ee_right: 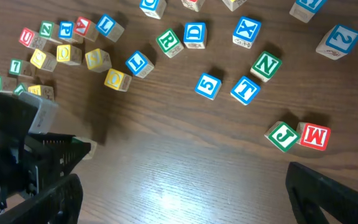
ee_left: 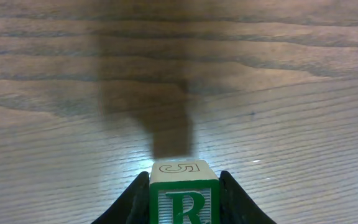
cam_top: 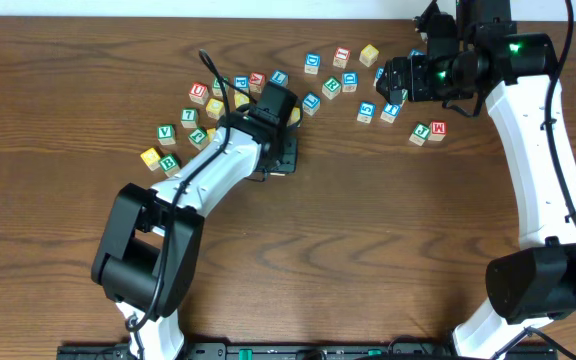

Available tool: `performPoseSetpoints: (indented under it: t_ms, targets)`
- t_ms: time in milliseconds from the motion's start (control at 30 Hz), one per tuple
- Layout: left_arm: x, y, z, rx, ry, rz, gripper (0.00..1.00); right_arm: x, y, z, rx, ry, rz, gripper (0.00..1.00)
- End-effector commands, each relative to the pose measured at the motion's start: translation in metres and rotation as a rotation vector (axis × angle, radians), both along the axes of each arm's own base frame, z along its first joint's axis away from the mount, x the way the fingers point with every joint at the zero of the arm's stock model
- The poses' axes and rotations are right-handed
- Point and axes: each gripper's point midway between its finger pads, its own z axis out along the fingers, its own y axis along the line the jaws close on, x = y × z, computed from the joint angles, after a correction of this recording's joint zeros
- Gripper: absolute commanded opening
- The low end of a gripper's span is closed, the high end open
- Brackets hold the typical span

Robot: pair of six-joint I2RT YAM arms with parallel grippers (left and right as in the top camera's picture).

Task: Spell out ROBOT
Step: 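Carry the R block forward and set it down on open table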

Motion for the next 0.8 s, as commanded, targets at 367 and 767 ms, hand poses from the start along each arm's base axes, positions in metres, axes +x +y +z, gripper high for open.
performPoseSetpoints:
  t_ms: [367,767]
  targets:
    - [-0.001,0.002,-0.026,0.022,0.042,0.035,0.25,0.003,0.002,0.007,-0.003,-0.029,0.014,0.99]
    - [0.008,-0.003,-0.033,0.006,0.018,0.034,0.25,0.004,0.002,0.007,-0.003,-0.033,0.014,0.99]
